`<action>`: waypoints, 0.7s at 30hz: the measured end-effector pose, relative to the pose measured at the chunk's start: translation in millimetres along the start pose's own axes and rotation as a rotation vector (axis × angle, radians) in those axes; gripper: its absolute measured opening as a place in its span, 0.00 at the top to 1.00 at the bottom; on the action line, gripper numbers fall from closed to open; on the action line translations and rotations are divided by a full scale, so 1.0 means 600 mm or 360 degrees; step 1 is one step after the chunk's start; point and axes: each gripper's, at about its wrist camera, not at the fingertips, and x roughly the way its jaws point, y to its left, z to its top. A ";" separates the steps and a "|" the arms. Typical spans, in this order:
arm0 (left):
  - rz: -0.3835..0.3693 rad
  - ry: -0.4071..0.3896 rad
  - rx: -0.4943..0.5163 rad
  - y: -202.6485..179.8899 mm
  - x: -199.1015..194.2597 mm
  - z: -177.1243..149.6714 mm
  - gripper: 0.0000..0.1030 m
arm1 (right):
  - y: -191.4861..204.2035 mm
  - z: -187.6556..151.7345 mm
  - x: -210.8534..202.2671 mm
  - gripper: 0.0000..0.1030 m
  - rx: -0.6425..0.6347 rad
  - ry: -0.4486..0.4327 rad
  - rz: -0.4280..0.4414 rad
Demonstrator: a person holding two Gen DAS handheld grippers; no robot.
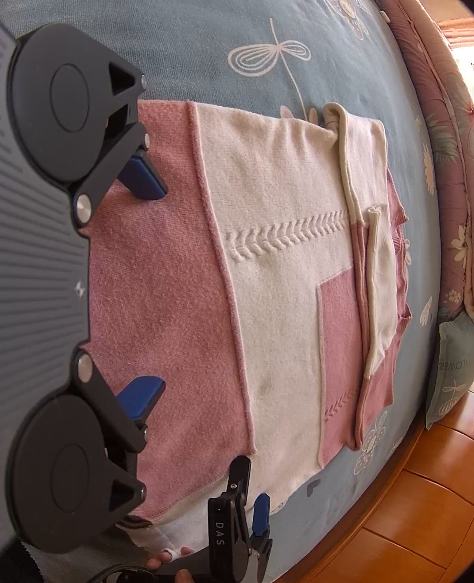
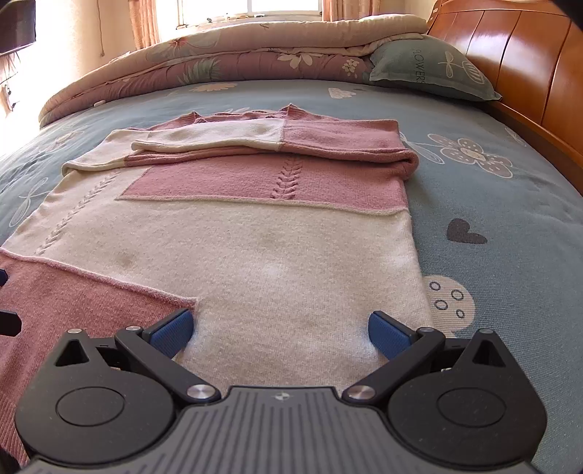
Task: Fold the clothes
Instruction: 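Move both open tools to the pink ribbed hem of the sweater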
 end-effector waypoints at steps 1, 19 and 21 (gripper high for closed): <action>0.0004 0.0010 -0.0013 0.000 -0.002 -0.004 0.01 | -0.001 -0.001 0.000 0.00 -0.0007 -0.0002 0.0004; 0.0033 0.0044 0.0264 -0.080 -0.020 -0.017 0.01 | -0.017 -0.047 -0.086 0.00 -0.0178 0.0134 0.0059; 0.0022 0.0113 0.0278 -0.089 -0.003 -0.024 0.01 | -0.016 -0.058 -0.086 0.00 -0.0206 0.0155 0.0057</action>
